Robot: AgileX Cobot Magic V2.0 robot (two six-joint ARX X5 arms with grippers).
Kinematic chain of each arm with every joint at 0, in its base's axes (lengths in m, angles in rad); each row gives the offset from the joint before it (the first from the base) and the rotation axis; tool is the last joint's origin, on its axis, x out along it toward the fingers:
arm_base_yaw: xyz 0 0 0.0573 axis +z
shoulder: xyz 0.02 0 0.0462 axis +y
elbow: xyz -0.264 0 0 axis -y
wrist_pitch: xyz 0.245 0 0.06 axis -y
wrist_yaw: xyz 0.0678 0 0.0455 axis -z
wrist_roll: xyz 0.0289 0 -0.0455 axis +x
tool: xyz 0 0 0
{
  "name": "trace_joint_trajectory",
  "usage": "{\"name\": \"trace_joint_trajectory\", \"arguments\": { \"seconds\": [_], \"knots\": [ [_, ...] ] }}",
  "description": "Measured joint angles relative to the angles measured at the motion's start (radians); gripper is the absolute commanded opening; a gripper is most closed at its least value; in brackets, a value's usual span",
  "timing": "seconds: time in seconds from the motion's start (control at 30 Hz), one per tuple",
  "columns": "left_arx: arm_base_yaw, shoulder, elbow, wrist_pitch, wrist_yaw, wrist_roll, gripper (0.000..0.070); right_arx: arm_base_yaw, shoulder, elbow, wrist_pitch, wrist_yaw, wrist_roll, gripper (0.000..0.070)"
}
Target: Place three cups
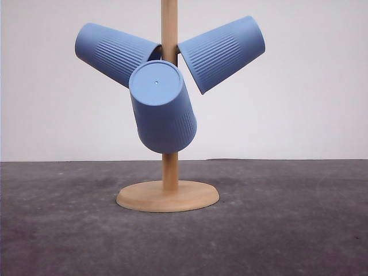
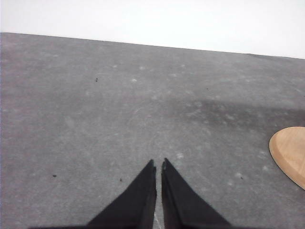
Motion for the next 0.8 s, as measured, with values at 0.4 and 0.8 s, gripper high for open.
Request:
{"name": "trace_joint_trajectory", "arguments": {
  "seconds": [0.4, 0.8],
  "knots": [
    [0.0, 0.0, 0.0, 0.0, 0.0, 0.0, 0.0, 0.0, 0.0, 0.0, 0.0, 0.0, 0.0, 0.0013],
    [0.0, 0.0, 0.0, 0.0, 0.0, 0.0, 0.0, 0.0, 0.0, 0.0, 0.0, 0.0, 0.0, 0.0013]
  ]
}}
